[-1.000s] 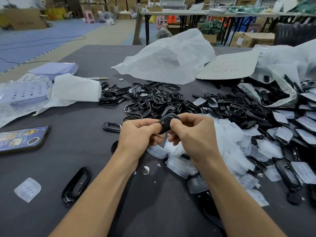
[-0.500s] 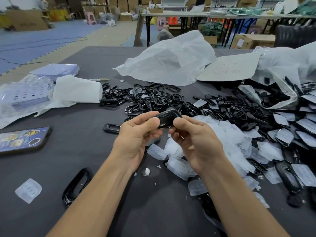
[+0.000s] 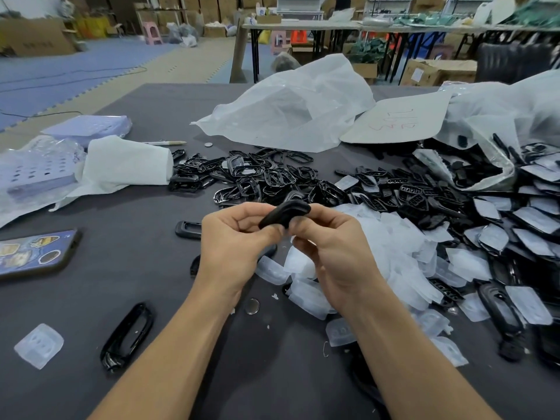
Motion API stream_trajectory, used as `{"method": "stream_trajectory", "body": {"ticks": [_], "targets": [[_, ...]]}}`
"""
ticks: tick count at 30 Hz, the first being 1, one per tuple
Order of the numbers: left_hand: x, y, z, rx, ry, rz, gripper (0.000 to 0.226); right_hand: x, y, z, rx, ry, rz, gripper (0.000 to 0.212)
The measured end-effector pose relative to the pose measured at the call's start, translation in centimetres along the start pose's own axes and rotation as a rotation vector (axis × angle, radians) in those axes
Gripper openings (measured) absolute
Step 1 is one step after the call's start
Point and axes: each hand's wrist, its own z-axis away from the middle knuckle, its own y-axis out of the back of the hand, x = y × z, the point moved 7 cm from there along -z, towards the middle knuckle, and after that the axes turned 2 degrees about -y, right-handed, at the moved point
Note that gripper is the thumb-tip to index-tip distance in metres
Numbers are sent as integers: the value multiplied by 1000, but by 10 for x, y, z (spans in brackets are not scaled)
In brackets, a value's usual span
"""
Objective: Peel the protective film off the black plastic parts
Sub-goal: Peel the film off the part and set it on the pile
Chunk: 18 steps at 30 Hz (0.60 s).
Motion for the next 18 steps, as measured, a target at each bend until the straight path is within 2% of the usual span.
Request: {"method": "stream_trajectory", "body": {"ticks": [4, 8, 10, 12, 15, 18], "targets": [[-1, 0, -1, -8, 27, 123, 39, 0, -3, -1, -4, -1, 6, 24], [-7, -4, -1, -79, 148, 274, 33, -1, -3, -2, 0, -16, -79, 20], [-10, -3, -2, -61, 180, 314, 36, -3, -2, -2, -1, -7, -89, 23], [-11, 1, -3, -1, 167, 313, 42, -5, 1, -2, 28, 23, -53, 28], [-8, 2, -2, 27, 104, 262, 28, -6, 4, 1, 83, 85, 58, 29], [-7, 5, -4, 47, 76, 229, 27, -6, 5, 3, 122, 140, 202, 17]]}}
